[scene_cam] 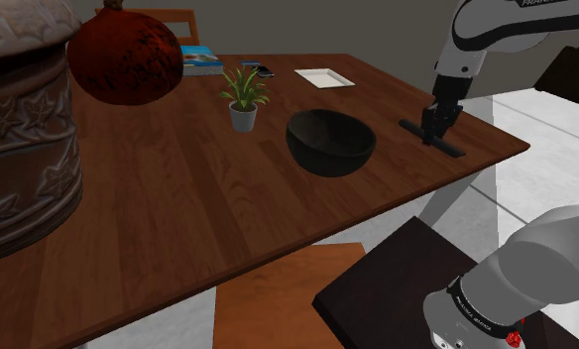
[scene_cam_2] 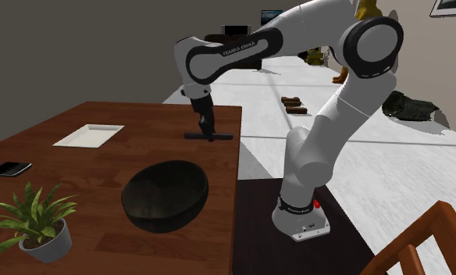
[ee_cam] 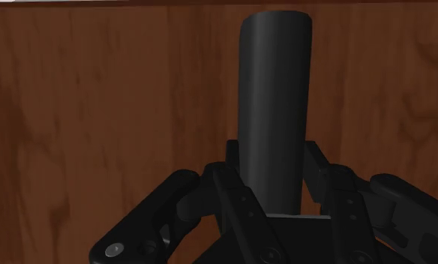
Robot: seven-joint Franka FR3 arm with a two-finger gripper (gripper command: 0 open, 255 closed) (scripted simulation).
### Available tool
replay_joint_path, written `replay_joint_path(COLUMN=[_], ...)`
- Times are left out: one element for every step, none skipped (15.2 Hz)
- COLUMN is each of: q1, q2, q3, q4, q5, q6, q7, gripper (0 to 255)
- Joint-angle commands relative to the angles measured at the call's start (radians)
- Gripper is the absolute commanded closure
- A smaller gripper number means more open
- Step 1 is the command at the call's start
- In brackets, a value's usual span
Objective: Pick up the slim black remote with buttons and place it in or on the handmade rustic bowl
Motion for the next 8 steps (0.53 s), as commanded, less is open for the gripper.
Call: replay_joint_path(q1=[0.001, 0.002, 0.002, 0.002, 0.003, 0.003, 0.003, 0.004], q2=[-0.003, -0.005, -0.006, -0.007, -0.008, -0.008, -0.009, -0.009], q3=[0.004, 0.005, 0.006, 0.007, 0.008, 0.009, 0.01, 0.011], q4=[0.028, 0.04, 0.052, 0.065, 0.078, 0.091, 0.104, 0.117], q5=[0.002, 0.003, 0.004, 0.005, 0.005, 0.006, 0.007, 0.007], q6=[-0.031, -0.045, -0.059, -0.072, -0.086, -0.1, -0.113, -0.126], q7=[0.001, 0.0, 0.0, 0.0, 0.0, -0.001, -0.001, -0.002], gripper=[255, 255, 255, 255, 255, 255, 255, 255])
